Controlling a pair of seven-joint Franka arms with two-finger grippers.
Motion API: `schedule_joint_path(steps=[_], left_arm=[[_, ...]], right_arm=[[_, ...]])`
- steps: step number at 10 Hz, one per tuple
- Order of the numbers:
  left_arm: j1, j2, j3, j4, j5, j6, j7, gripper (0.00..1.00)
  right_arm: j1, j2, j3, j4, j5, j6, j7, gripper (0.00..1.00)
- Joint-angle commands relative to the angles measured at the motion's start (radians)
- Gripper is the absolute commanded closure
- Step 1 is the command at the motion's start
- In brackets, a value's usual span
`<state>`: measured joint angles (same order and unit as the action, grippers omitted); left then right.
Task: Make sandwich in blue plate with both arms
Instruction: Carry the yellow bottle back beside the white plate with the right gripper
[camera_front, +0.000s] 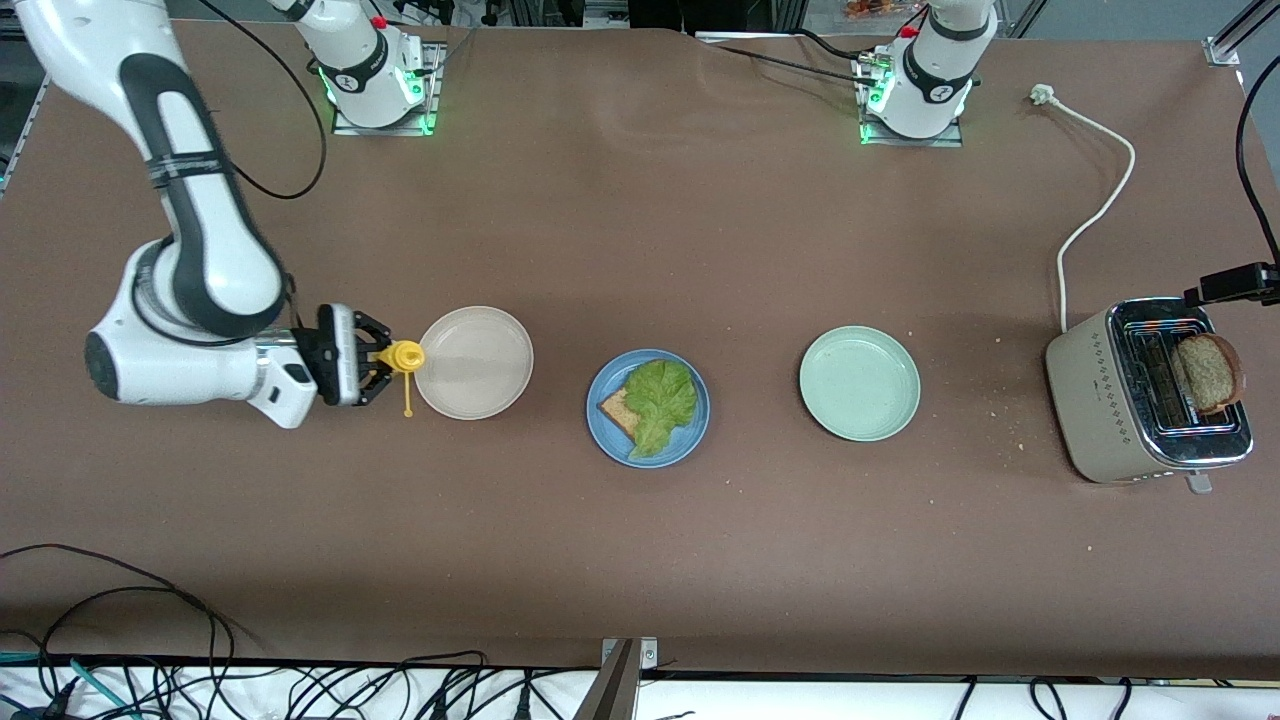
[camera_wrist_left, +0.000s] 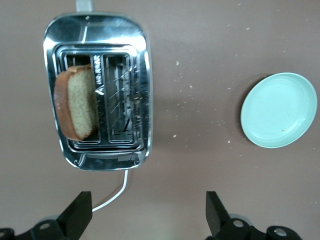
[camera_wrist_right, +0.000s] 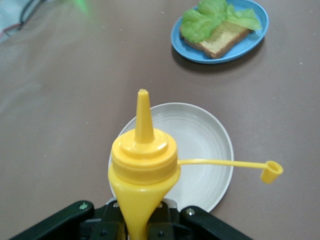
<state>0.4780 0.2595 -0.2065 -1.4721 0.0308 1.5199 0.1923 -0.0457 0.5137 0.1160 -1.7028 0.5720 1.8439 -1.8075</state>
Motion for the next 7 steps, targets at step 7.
schedule_joint_path(steps=[7], left_arm=[[0.099,0.182,-0.008,0.009,0.222,0.037,0.073,0.04]], right_arm=[[-0.223,0.183,0.011,-0.021,0.212,-0.224,-0.528,0.94]])
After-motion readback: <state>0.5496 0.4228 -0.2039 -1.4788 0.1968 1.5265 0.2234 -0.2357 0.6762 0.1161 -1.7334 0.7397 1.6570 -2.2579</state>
